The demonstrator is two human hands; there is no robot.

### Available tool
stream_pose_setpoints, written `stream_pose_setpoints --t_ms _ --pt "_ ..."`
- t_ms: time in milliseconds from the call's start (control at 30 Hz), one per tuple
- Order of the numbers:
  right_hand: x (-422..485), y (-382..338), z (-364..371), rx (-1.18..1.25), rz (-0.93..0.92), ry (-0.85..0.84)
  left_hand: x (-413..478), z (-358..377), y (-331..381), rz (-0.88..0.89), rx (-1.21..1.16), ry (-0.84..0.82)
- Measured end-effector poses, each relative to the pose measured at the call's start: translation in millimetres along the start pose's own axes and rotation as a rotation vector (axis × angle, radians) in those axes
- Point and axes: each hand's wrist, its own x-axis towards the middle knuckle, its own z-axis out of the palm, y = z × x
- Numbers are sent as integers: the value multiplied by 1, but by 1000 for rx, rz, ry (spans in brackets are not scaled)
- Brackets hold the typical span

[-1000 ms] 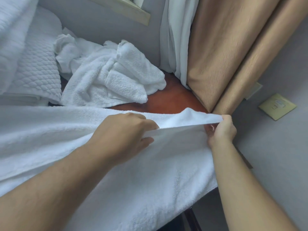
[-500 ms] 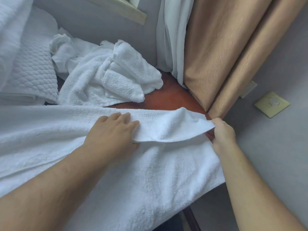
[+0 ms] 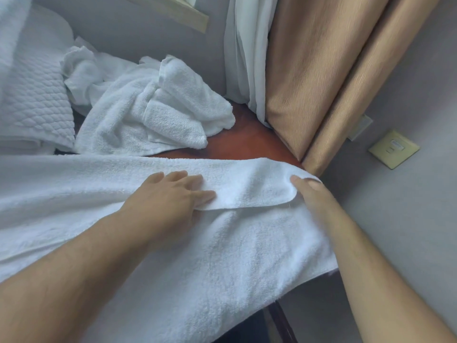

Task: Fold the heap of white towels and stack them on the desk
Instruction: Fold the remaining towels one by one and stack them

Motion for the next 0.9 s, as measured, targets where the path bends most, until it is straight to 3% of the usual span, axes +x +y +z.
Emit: stream_pose_setpoints --t_ms 133,233,300,400,467,533,600,733,900 --pt "-7 4 -2 -398 149 -200 2 4 -2 -59 10 -21" --pt "-7 4 -9 -431 117 -182 2 5 -5 -75 22 -7" --pt "-6 1 -10 -365 16 -98 1 4 -4 -62 26 22" --pt "5 -6 -3 -131 -45 235 0 -3 1 -43 13 116" --pt "13 -17 0 152 46 430 -1 -11 5 -25 -9 260" --pt "15 -22 2 567 202 487 -2 -18 12 21 -55 406" --pt "15 -15 7 749 256 525 -6 -22 15 34 -91 431" --pt "4 5 22 714 146 632 -8 -19 12 70 -62 210" --pt "-5 5 31 493 68 728 -5 -16 7 88 -62 99"
